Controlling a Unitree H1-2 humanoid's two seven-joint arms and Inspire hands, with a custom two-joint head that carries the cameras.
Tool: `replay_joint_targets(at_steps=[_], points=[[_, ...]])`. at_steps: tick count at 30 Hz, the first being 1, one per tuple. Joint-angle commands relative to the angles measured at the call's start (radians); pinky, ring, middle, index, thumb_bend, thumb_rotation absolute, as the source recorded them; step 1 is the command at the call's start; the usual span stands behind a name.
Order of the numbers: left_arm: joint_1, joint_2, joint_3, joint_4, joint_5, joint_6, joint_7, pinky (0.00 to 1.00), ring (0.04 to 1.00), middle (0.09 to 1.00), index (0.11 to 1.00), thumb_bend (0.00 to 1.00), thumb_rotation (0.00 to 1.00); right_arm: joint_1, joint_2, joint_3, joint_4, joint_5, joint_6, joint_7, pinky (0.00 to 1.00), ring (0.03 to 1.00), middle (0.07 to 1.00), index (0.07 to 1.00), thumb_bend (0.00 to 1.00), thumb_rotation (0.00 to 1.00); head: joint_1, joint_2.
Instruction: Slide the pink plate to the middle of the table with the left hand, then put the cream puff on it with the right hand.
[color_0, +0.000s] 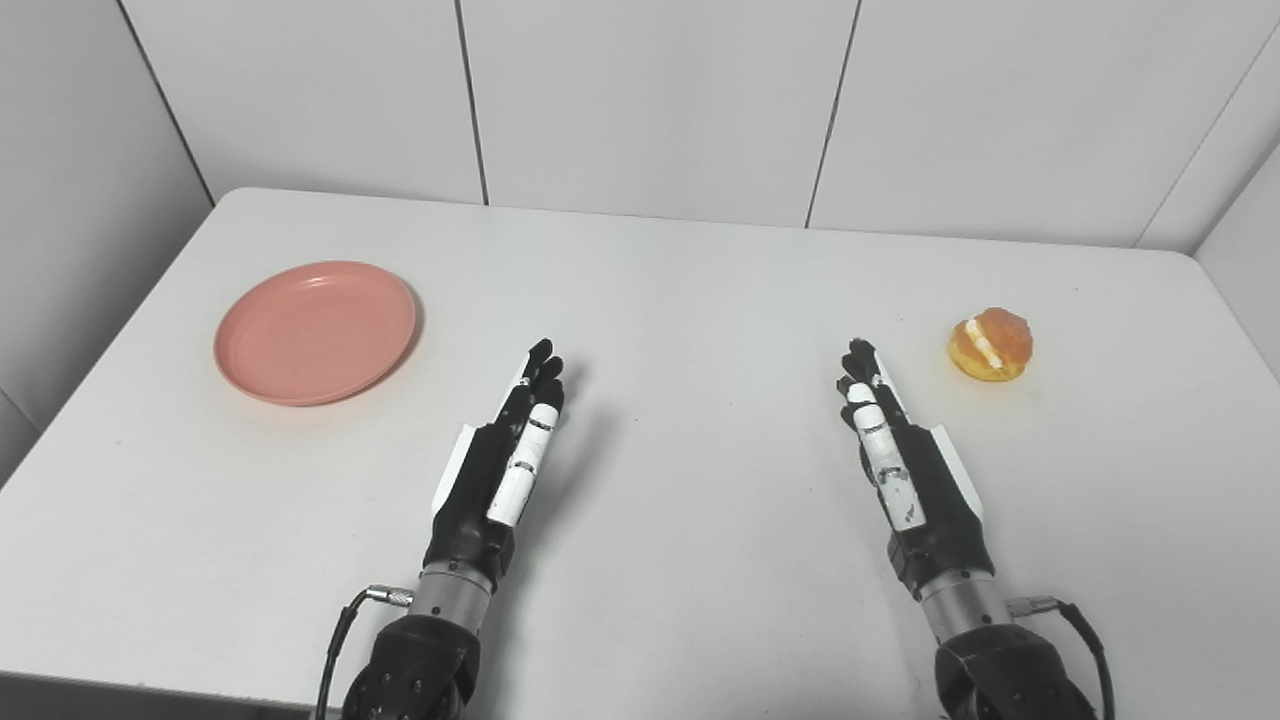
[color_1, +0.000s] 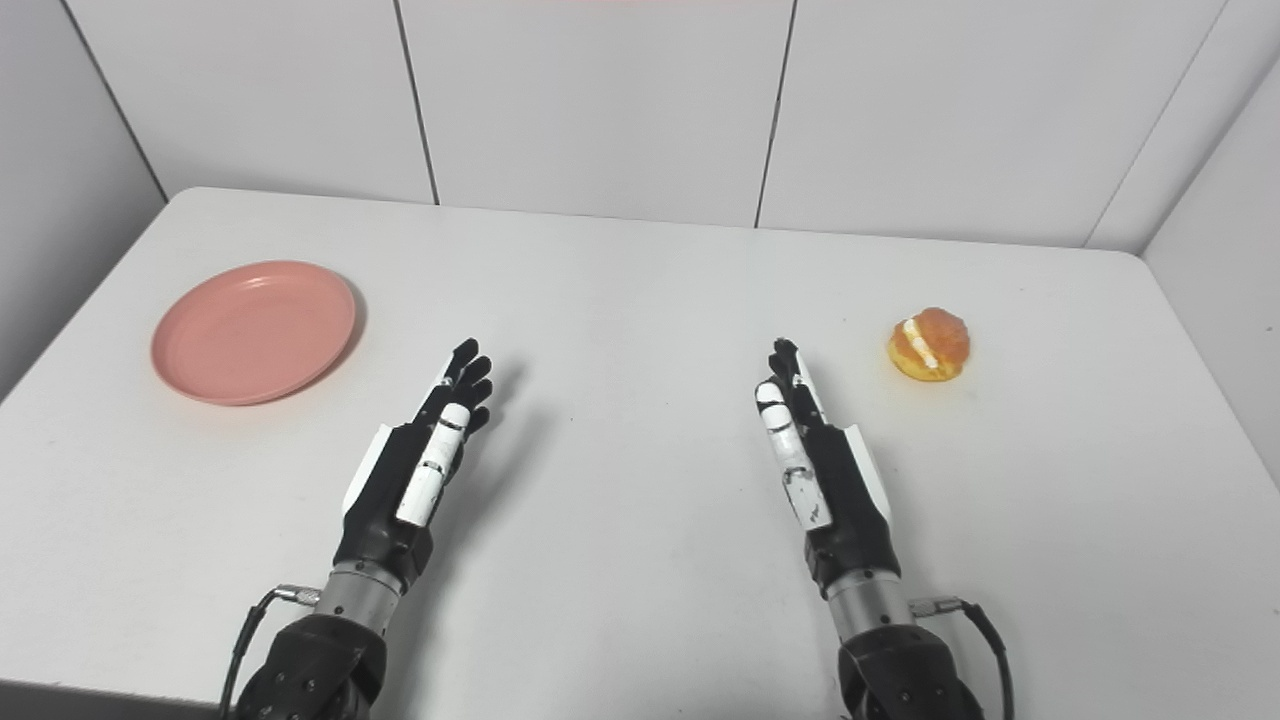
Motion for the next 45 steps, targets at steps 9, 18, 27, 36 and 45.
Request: replay_joint_targets(at_steps=[9,18,27,36,45], points=[[0.056,0.016,-0.002,-0.02,-0.005,-0.026,-0.01,0.98,0.981,0.987,0.972,0.39,0.94,-0.025,0.01,0.004,-0.031,-0.006,0.004,-0.011,1.0,0.985,1.0,0.999,0.21,1.0,0.001,0.001],[0.056,0.012,0.001,-0.017,-0.008,-0.029,-0.009,0.97,0.978,0.983,0.969,0.39,0.94,-0.026,0.011,0.005,-0.035,-0.015,0.014,-0.013,1.0,0.983,1.0,0.996,0.22,1.0,0.001,0.0],[0.056,0.013,-0.001,-0.016,-0.003,-0.033,-0.008,0.98,0.98,0.982,0.968,0.39,0.94,-0.025,0.006,0.005,-0.029,-0.006,0.001,-0.008,1.0,0.987,1.0,1.0,0.21,1.0,0.002,-0.002],[0.063,0.003,-0.018,0.007,0.021,-0.057,0.004,0.96,0.967,0.977,0.964,0.41,0.94,-0.012,0.002,-0.01,-0.008,0.032,-0.03,0.001,1.0,0.998,1.0,1.0,0.2,1.0,0.07,-0.06],[0.067,-0.04,-0.063,0.052,0.088,-0.072,0.054,0.91,0.933,0.951,0.95,0.46,0.94,0.006,-0.027,-0.042,0.044,0.1,-0.114,0.02,1.0,1.0,1.0,1.0,0.16,1.0,0.216,-0.165]])
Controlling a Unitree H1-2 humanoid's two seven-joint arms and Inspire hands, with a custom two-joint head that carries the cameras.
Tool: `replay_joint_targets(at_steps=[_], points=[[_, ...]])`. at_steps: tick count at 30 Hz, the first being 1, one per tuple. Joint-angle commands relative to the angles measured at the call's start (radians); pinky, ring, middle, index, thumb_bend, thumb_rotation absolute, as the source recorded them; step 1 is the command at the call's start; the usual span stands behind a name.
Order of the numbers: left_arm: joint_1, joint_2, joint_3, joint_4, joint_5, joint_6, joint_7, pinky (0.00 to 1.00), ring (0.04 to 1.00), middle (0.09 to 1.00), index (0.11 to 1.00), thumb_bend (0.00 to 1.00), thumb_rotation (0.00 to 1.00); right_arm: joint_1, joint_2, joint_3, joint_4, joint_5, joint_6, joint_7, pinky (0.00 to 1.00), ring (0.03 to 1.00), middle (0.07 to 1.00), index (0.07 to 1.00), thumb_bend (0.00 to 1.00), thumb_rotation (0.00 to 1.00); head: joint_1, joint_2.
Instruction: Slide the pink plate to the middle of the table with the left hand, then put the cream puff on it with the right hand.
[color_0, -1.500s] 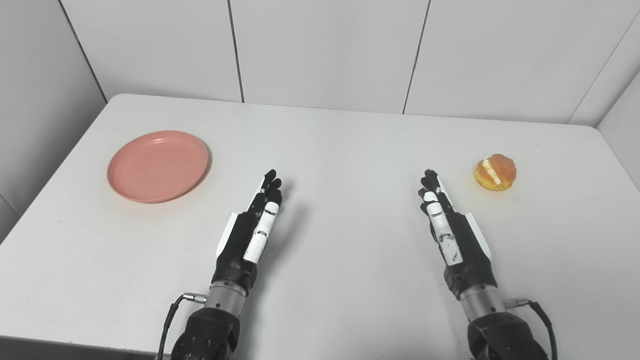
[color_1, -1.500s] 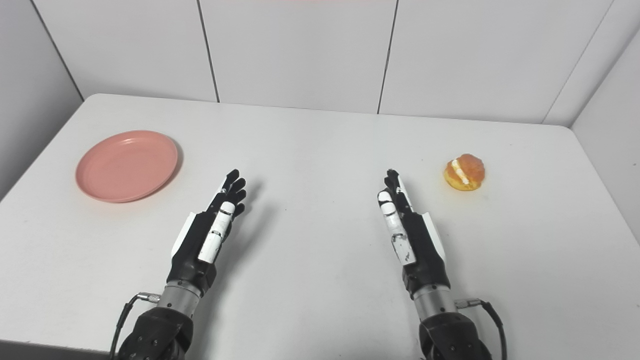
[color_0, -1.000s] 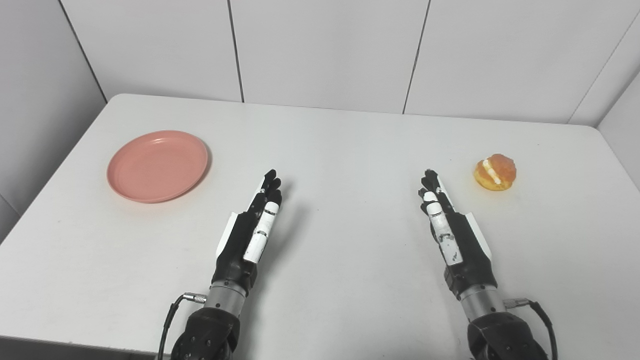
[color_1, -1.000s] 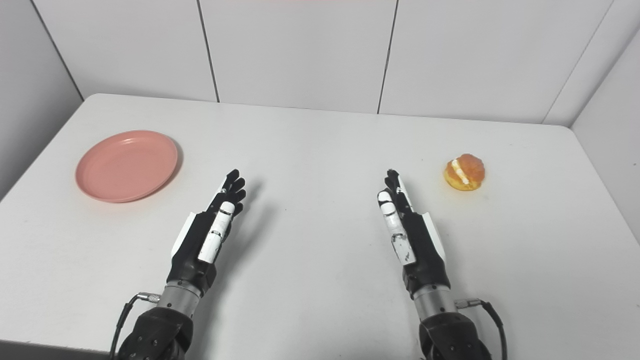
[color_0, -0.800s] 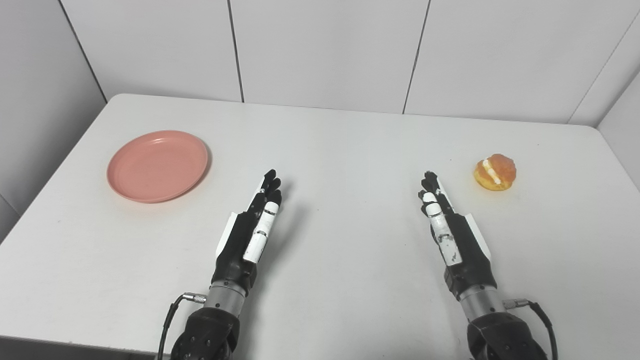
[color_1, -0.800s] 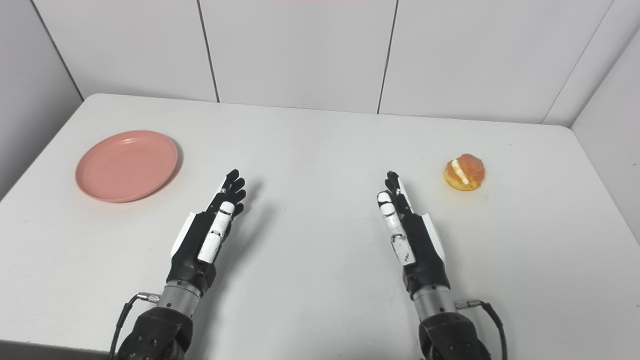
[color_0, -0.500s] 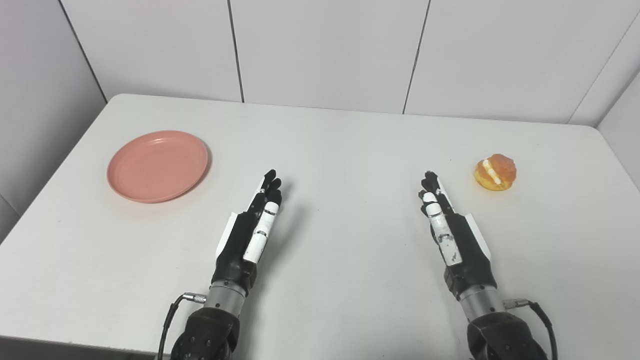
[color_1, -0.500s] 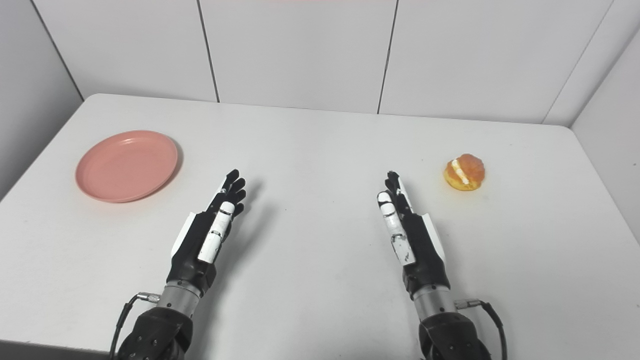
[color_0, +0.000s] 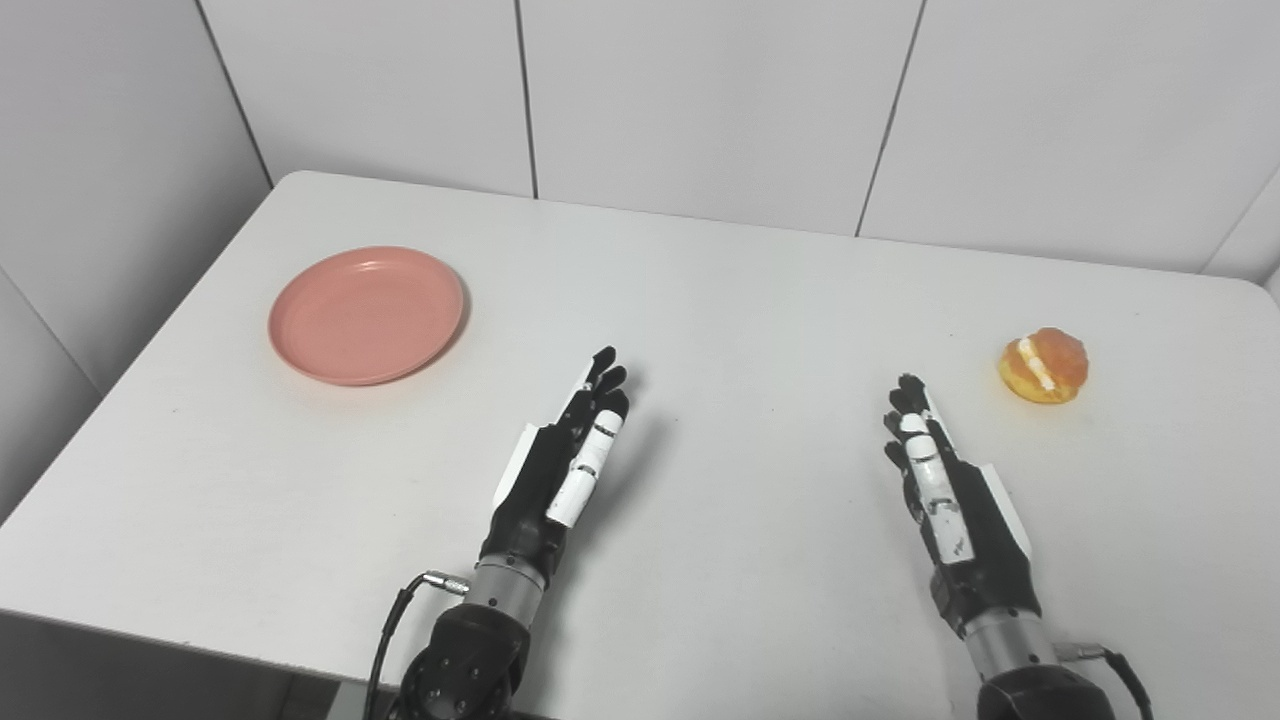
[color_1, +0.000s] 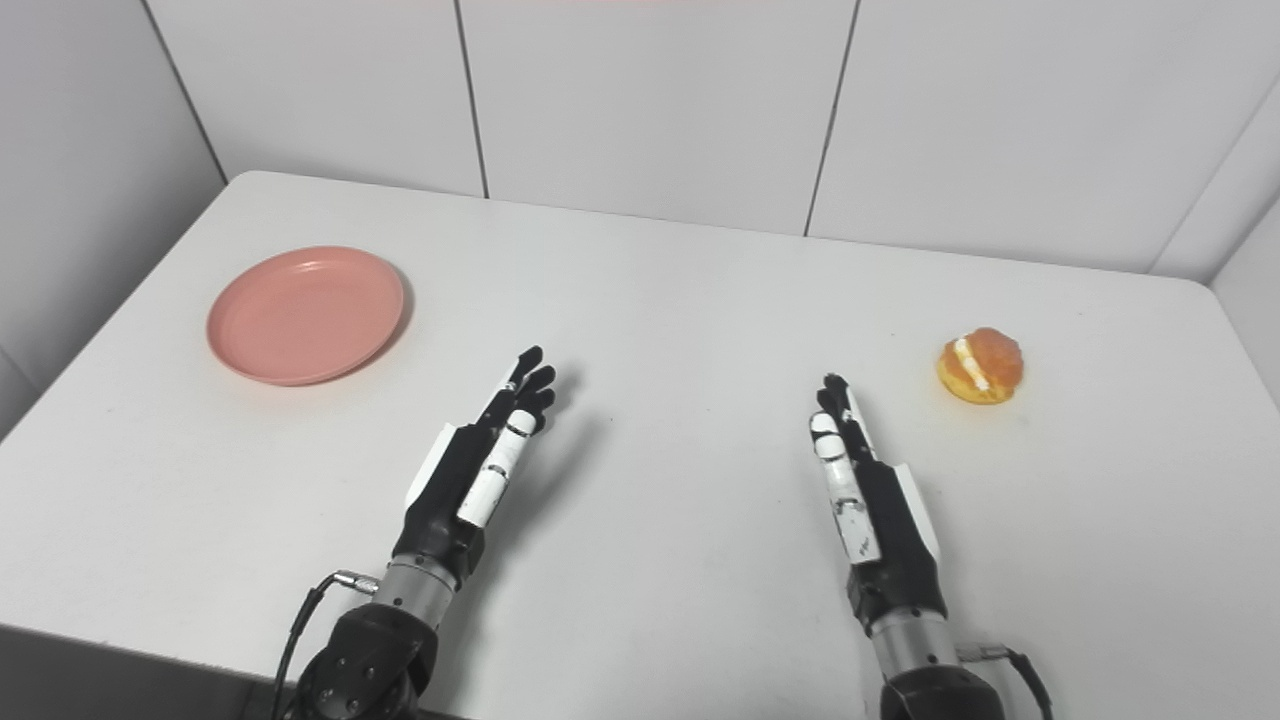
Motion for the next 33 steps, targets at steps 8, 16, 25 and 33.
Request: replay_joint_targets(at_steps=[8,16,25,33], points=[[0.054,-0.058,-0.047,0.044,0.049,-0.069,0.077,0.89,0.93,0.949,0.952,0.5,0.95,-0.02,-0.037,-0.028,0.05,0.081,-0.142,0.042,1.0,1.0,1.0,1.0,0.14,1.0,0.095,-0.063],[0.045,-0.072,-0.072,0.079,0.08,-0.084,0.108,0.9,0.937,0.952,0.949,0.52,0.97,-0.026,-0.048,-0.04,0.067,0.118,-0.15,0.051,1.0,1.0,1.0,1.0,0.1,1.0,0.143,-0.086],[0.042,-0.083,-0.078,0.088,0.095,-0.083,0.117,0.9,0.943,0.956,0.95,0.51,1.0,-0.024,-0.054,-0.036,0.052,0.116,-0.146,0.048,1.0,1.0,1.0,1.0,0.06,1.0,0.149,-0.092],[0.044,-0.082,-0.077,0.077,0.098,-0.074,0.115,0.91,0.944,0.957,0.952,0.51,1.0,-0.02,-0.051,-0.029,0.036,0.11,-0.141,0.043,1.0,1.0,1.0,1.0,0.04,1.0,0.146,-0.084]])
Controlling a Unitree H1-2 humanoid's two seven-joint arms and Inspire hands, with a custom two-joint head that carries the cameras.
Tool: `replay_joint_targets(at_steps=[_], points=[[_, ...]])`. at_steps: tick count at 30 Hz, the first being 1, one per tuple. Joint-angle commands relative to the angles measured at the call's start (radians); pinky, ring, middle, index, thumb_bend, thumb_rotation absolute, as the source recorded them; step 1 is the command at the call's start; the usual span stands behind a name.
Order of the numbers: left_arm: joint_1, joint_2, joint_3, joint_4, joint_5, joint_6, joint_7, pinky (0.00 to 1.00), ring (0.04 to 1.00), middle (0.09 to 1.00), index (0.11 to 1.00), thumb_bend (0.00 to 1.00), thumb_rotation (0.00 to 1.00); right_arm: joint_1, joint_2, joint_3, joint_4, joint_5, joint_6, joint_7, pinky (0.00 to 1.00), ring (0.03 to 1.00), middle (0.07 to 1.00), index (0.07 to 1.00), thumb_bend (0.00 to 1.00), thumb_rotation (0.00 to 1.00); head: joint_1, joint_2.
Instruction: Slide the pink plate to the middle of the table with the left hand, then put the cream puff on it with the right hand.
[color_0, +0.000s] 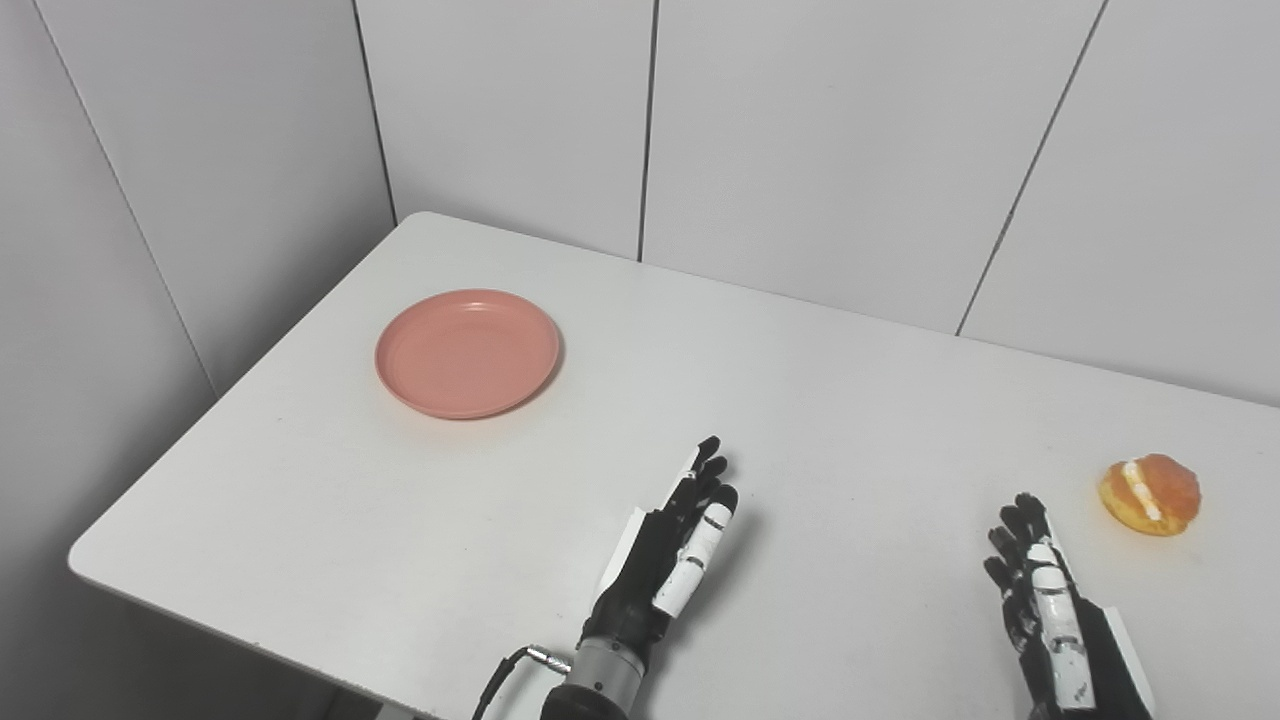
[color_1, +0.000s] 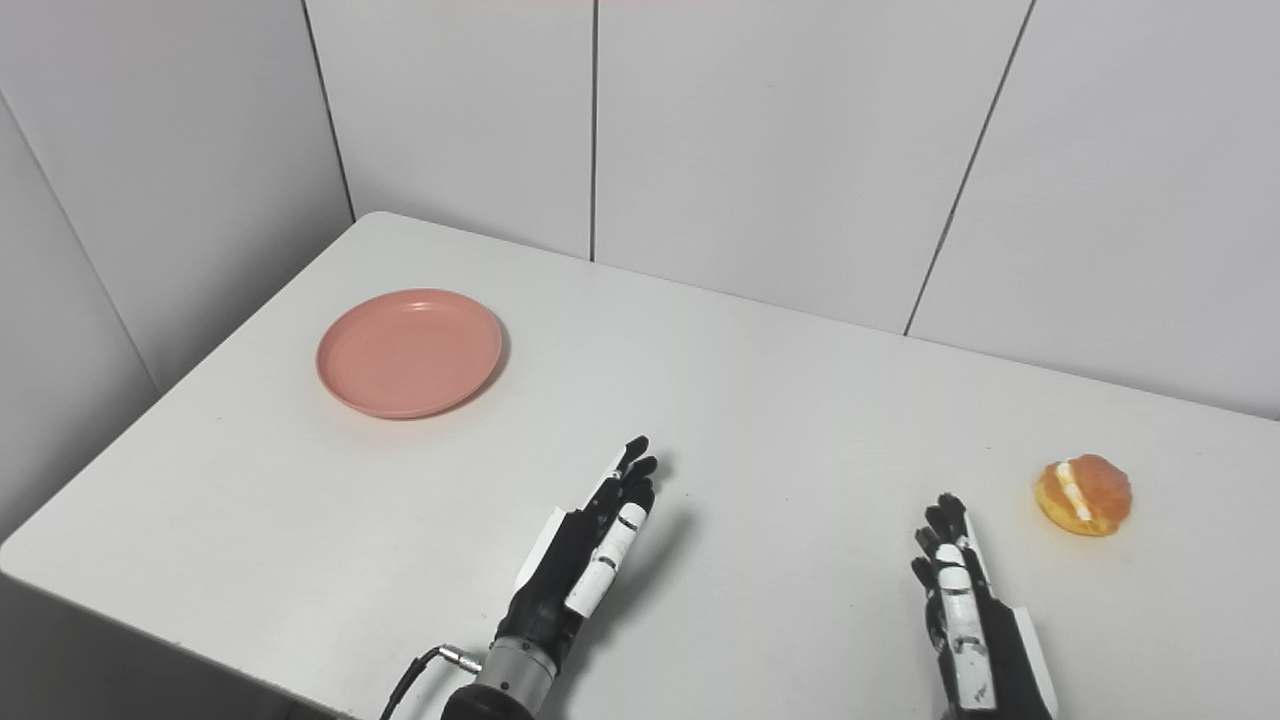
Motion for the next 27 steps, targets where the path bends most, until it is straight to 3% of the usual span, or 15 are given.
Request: replay_joint_targets(at_steps=[1,14,27], points=[[0.035,-0.022,-0.007,-0.011,0.014,-0.003,0.007,0.91,0.944,0.957,0.952,0.51,1.0,-0.021,0.003,0.002,-0.041,0.002,-0.031,0.002,1.0,1.0,1.0,1.0,0.04,1.0,-0.001,0.001],[0.022,-0.004,0.017,-0.055,0.0,0.002,-0.006,0.91,0.945,0.954,0.947,0.49,0.98,-0.019,0.015,0.009,-0.06,0.001,-0.015,-0.007,1.0,1.0,1.0,1.0,0.01,1.0,-0.004,0.012],[-0.008,0.022,0.047,-0.17,-0.024,0.077,-0.069,0.87,0.917,0.937,0.922,0.42,0.97,-0.024,0.023,0.012,-0.044,0.005,-0.034,-0.005,1.0,1.0,1.0,1.0,0.04,1.0,-0.002,0.022]])
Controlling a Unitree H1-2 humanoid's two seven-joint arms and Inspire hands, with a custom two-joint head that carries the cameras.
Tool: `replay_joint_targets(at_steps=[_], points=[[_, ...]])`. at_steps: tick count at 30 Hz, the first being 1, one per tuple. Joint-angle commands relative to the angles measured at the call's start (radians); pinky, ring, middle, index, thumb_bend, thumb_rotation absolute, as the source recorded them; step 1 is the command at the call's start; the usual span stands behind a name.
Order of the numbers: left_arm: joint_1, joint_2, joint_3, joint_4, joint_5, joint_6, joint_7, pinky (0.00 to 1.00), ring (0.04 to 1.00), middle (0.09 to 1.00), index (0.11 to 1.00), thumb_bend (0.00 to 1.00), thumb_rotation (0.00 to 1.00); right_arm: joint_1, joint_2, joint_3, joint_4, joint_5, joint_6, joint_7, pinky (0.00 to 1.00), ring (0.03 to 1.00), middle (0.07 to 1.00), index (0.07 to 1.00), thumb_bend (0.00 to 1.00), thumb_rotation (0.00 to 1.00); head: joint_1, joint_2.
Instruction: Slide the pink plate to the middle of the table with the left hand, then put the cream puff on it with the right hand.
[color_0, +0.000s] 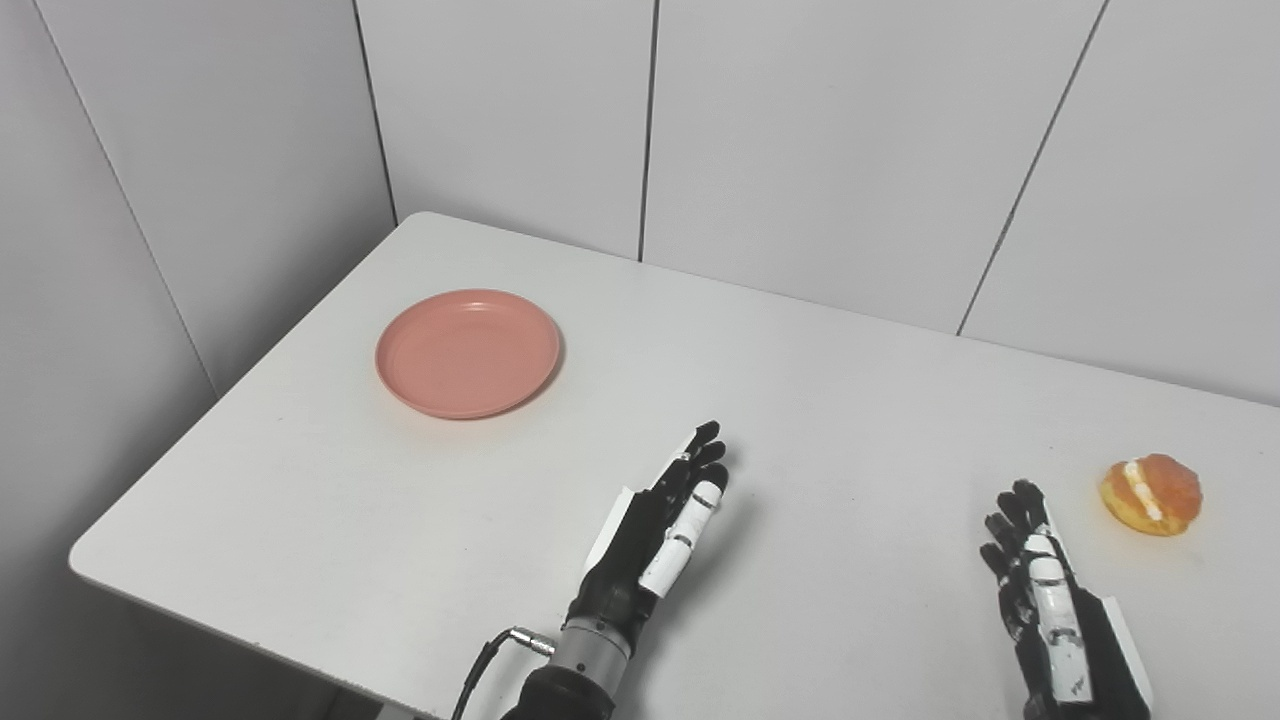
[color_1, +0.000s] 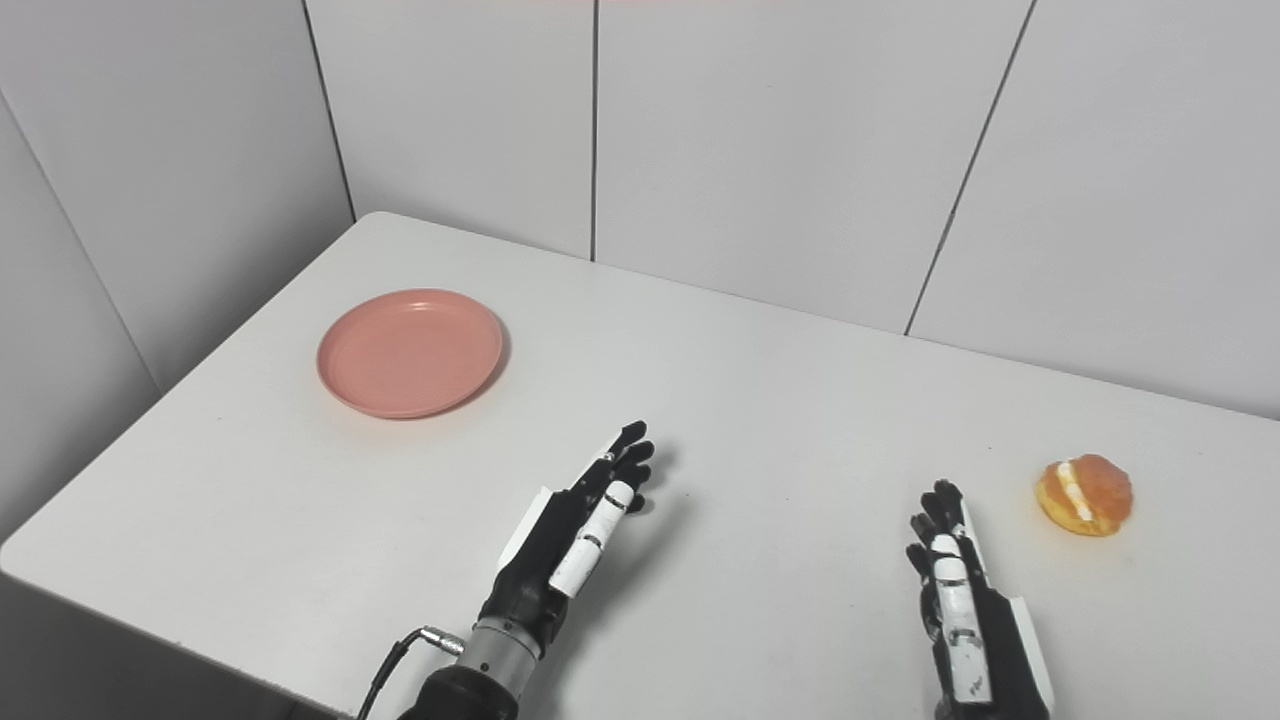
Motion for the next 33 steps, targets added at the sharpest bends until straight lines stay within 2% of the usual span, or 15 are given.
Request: replay_joint_targets(at_steps=[1,4,12,19,21,24,30,33], points=[[-0.005,0.015,0.005,-0.05,0.002,0.002,-0.013,0.88,0.918,0.937,0.922,0.42,0.97,-0.024,0.009,0.001,-0.021,0.007,-0.035,0.0,1.0,1.0,1.0,1.0,0.04,1.0,0.0,0.001],[-0.018,0.024,0.016,-0.07,0.005,0.004,-0.023,0.91,0.925,0.94,0.923,0.42,0.96,-0.024,0.009,0.002,-0.02,0.002,-0.039,-0.001,1.0,1.0,1.0,1.0,0.05,1.0,0.0,0.001],[-0.054,0.051,0.058,-0.101,-0.001,-0.023,-0.046,0.89,0.925,0.943,0.929,0.42,0.98,-0.02,0.008,0.002,-0.029,-0.001,-0.025,-0.002,1.0,1.0,1.0,1.0,0.04,1.0,0.003,0.003],[-0.109,0.079,0.121,-0.125,-0.051,-0.009,-0.052,0.89,0.918,0.937,0.923,0.42,0.96,-0.02,0.01,0.004,-0.034,-0.005,-0.02,-0.003,1.0,1.0,1.0,1.0,0.03,1.0,0.004,0.004],[-0.122,0.09,0.129,-0.132,-0.054,-0.005,-0.055,0.89,0.924,0.943,0.931,0.42,0.97,-0.02,0.008,0.004,-0.026,-0.008,-0.035,0.0,1.0,1.0,1.0,1.0,0.04,1.0,0.004,0.002],[-0.155,0.105,0.151,-0.148,-0.037,0.019,-0.049,0.89,0.923,0.943,0.93,0.42,0.99,-0.021,0.012,0.002,-0.029,-0.005,-0.021,-0.003,1.0,1.0,1.0,1.0,0.04,1.0,0.003,0.002],[-0.209,0.114,0.21,-0.148,-0.071,0.046,-0.041,0.89,0.915,0.933,0.919,0.4,0.92,-0.021,0.014,-0.001,-0.025,0.0,-0.024,-0.001,1.0,1.0,1.0,1.0,0.04,1.0,0.003,0.003],[-0.233,0.132,0.24,-0.14,-0.072,0.044,-0.04,0.92,0.925,0.937,0.922,0.43,0.94,-0.021,0.015,-0.002,-0.028,0.001,-0.019,-0.002,1.0,1.0,1.0,1.0,0.05,1.0,0.003,0.003]])
